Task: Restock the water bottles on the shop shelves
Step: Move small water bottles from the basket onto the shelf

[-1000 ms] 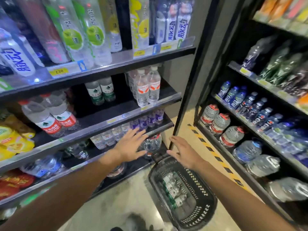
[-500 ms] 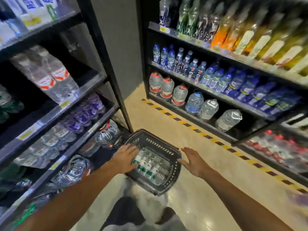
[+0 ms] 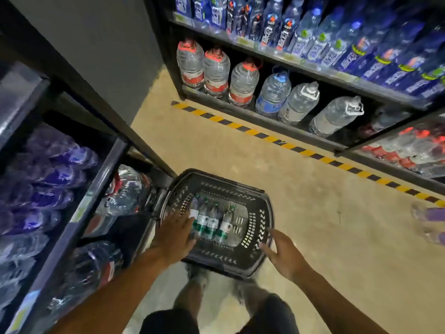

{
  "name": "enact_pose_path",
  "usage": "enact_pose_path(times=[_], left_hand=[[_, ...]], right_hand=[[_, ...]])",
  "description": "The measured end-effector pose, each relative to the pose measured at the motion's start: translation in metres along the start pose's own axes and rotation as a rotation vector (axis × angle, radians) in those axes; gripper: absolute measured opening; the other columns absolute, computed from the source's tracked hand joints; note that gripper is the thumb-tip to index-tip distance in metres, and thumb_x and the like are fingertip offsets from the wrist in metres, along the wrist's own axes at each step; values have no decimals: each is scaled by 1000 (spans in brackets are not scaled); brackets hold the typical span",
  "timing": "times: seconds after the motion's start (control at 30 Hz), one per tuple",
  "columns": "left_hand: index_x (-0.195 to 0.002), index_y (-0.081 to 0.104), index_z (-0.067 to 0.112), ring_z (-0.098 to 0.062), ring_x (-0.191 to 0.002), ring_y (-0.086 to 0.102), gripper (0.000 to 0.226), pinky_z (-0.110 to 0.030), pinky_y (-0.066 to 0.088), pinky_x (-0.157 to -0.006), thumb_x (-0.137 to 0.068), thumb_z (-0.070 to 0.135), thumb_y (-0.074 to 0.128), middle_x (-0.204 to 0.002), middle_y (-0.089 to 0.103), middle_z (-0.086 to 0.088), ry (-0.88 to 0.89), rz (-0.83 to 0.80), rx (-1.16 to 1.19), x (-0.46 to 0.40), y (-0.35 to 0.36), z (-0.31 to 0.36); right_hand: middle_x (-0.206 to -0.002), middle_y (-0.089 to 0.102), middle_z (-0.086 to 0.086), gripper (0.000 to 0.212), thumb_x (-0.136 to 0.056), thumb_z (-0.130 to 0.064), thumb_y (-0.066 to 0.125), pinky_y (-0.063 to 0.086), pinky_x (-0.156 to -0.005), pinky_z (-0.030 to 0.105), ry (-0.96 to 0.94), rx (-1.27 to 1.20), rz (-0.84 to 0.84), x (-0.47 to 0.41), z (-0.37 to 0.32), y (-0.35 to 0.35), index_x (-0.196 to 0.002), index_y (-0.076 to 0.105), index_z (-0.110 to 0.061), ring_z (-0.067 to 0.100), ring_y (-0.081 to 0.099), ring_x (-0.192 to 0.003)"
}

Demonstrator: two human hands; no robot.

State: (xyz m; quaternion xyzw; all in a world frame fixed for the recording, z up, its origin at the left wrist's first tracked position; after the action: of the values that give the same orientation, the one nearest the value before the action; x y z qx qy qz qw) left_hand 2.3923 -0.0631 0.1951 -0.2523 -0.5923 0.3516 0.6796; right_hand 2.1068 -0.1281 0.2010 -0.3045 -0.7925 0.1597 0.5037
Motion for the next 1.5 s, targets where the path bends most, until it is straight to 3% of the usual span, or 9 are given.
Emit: enact_pose_path(times=[0.2,0.37,0.53,0.83,1.03,1.17,1.27,1.33,1.5], left_hand=[[-162,18,20,-25,-156,13,74,-39,6,-128,-101,56,39,-170,15,-2,-4,-76,11,-105,116,-31],[-159,29,22,-29,-152,26,70,-40,20,-126,-98,49,53,-165,28,-4,-11,-125,93,-192,222,-48],[-159,25,18,-25,-155,20,69,-39,14,-127,-101,42,54,-167,25,-7,16,-161,125,-263,324,-57],[-160,6,33,-8,-154,4,76,-27,0,-122,-100,48,50,-169,11,9,-82,-153,300,-293,405,-61],[-160,1,34,-9,-155,4,80,-29,11,-123,-100,44,53,-168,5,11,-121,-205,325,-291,414,-76],[-161,10,30,-12,-155,12,79,-33,21,-123,-99,37,59,-168,13,8,-142,-251,422,-293,406,-66],[-160,17,27,-15,-152,24,78,-35,29,-120,-97,31,63,-166,22,5,-215,-243,588,-304,401,-53],[-159,21,24,-18,-150,31,78,-40,36,-119,-96,27,66,-163,29,2,-268,-232,668,-314,402,-43],[-157,22,8,-25,-145,40,76,-42,40,-117,-95,13,66,-157,40,-12,-413,-207,782,-339,419,-16]], right_hand=[[-147,51,3,54,-100,-44,59,37,-105,19,47,-46,-51,-125,69,105,-149,45,-25,21,49,-136],[-140,59,6,46,-98,-32,65,35,-110,25,62,-30,-90,-218,127,205,-141,53,-20,24,55,-131],[-130,66,2,38,-99,-22,65,34,-83,-6,67,-181,-123,-311,180,289,-136,56,-18,-8,56,-99],[-151,47,11,83,-86,-32,80,44,-113,53,448,-589,71,-413,226,385,-151,34,-12,30,46,-140],[-129,63,3,62,-82,-38,83,57,-91,34,466,-506,123,-408,226,380,-133,54,-19,19,64,-114],[-125,53,-3,72,-77,-39,87,47,-75,17,389,-421,132,-376,214,338,-136,49,-19,6,55,-98],[-116,58,-10,52,-79,-38,85,54,-83,27,302,-436,148,-352,201,301,-122,58,-28,9,57,-106],[-101,66,-18,35,-81,-31,85,53,-74,15,255,-495,137,-342,198,281,-107,62,-37,-2,65,-97],[-105,70,-11,37,-84,-29,82,57,-80,22,275,-554,152,-333,210,265,-113,61,-36,0,67,-96]])
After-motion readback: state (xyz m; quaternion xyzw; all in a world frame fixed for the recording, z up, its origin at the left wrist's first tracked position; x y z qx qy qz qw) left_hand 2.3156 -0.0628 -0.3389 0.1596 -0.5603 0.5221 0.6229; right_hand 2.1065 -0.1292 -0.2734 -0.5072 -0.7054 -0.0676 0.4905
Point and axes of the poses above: each hand's wrist, its own x-axis away from the middle knuckle, its own y-axis out of the palm, z = x × y, the point moved 9 cm from there along -x, towards the middle knuckle
